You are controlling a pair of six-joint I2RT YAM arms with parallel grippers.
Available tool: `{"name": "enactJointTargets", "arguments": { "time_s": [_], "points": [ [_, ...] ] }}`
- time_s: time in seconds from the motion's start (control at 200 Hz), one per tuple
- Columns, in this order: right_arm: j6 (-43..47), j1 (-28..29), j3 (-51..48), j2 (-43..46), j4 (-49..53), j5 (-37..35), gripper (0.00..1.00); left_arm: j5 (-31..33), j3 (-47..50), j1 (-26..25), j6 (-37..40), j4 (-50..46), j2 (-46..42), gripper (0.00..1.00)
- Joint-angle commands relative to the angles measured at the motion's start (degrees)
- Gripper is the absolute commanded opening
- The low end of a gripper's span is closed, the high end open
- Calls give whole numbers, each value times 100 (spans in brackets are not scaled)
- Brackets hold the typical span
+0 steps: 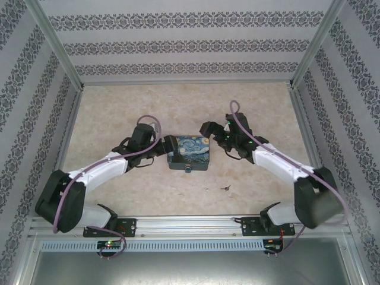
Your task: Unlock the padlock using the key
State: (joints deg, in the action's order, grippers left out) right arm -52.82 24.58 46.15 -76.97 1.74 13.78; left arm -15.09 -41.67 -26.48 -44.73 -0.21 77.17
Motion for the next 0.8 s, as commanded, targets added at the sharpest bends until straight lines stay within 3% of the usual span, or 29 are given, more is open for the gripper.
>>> {"name": "enactJointTargets", "arguments": {
  "time_s": [0.0, 0.09, 0.155, 0.225, 0.345, 0.5, 0.794],
  "points": [
    [-394, -504, -610, 725, 183, -467, 98, 243, 28, 112, 221, -487, -437, 91],
    [-191, -1100, -954, 1007, 70, 539, 98, 187, 24, 110, 171, -683, -644, 92],
    [48, -1209, -1096, 1288, 319, 837, 98, 101, 44, 112, 86, -788, -780, 93],
    [289, -1194, -1222, 1622, 765, 974, 85, 10, 82, 109, -54, -944, -908, 94],
    [904, -1050, -1143, 1992, 2207, 885, 67, -245, 170, 104, -294, -1053, -1087, 98],
    [1558, -522, -1057, 2133, 3676, 34, 61, -473, 243, 96, -514, -989, -1239, 100],
    [624, 477, -1628, 2218, 3663, -558, 56, -585, -162, 95, -376, -1217, -1046, 100]
  ]
}}
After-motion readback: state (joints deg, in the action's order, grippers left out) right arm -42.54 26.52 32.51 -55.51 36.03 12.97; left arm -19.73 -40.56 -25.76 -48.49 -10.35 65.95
